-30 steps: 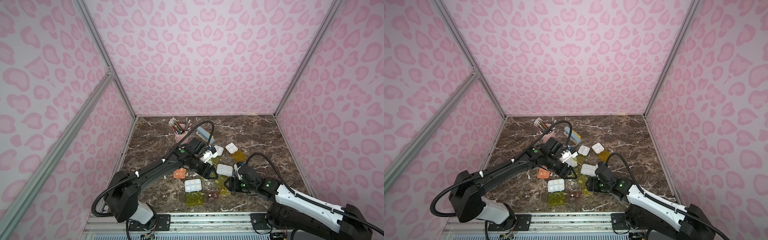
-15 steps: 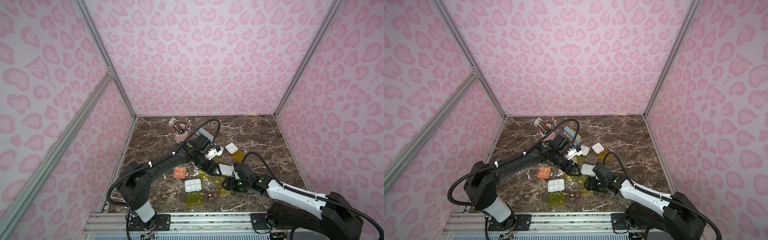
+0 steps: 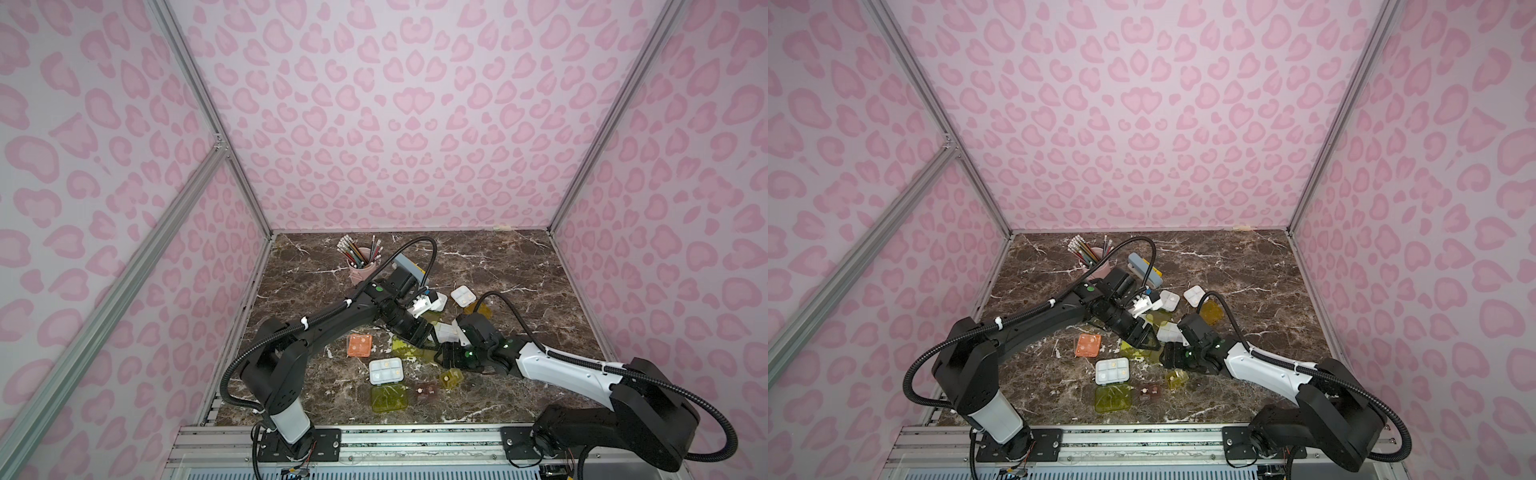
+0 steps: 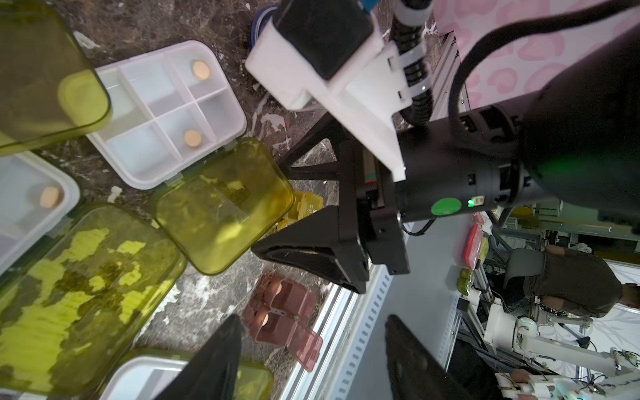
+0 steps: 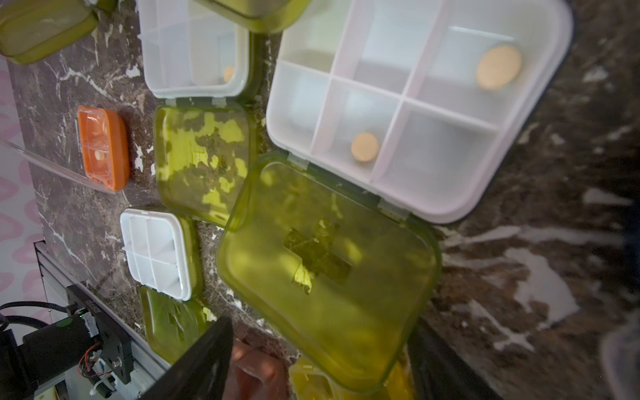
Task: Close pillboxes
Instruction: Close the lid on the pillbox.
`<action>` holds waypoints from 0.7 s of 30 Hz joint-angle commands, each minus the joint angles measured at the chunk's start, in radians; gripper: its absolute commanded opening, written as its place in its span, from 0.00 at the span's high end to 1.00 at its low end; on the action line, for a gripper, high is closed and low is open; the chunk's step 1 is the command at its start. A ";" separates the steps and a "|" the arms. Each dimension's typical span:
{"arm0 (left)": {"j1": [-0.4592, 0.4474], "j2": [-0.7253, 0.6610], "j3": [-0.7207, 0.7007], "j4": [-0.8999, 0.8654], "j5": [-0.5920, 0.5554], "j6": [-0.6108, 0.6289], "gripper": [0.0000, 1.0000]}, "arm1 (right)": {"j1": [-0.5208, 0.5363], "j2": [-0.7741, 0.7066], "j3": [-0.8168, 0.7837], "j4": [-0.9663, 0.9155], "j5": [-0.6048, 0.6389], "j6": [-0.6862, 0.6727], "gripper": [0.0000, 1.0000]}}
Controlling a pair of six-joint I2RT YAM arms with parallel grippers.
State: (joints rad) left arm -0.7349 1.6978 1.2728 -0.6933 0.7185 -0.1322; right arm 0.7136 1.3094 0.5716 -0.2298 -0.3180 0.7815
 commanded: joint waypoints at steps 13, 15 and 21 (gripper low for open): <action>0.021 0.022 -0.010 0.017 0.045 0.012 0.32 | 0.007 -0.112 -0.070 0.029 -0.045 0.059 0.20; 0.021 0.024 -0.012 0.018 0.047 0.010 0.32 | 0.020 -0.145 -0.085 0.020 -0.039 0.081 0.20; 0.022 0.019 -0.015 0.023 0.046 0.009 0.32 | 0.050 -0.243 -0.136 0.017 -0.033 0.143 0.20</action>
State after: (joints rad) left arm -0.7136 1.7184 1.2602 -0.6796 0.7483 -0.1326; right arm 0.7563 1.0904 0.4538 -0.2283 -0.3485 0.8806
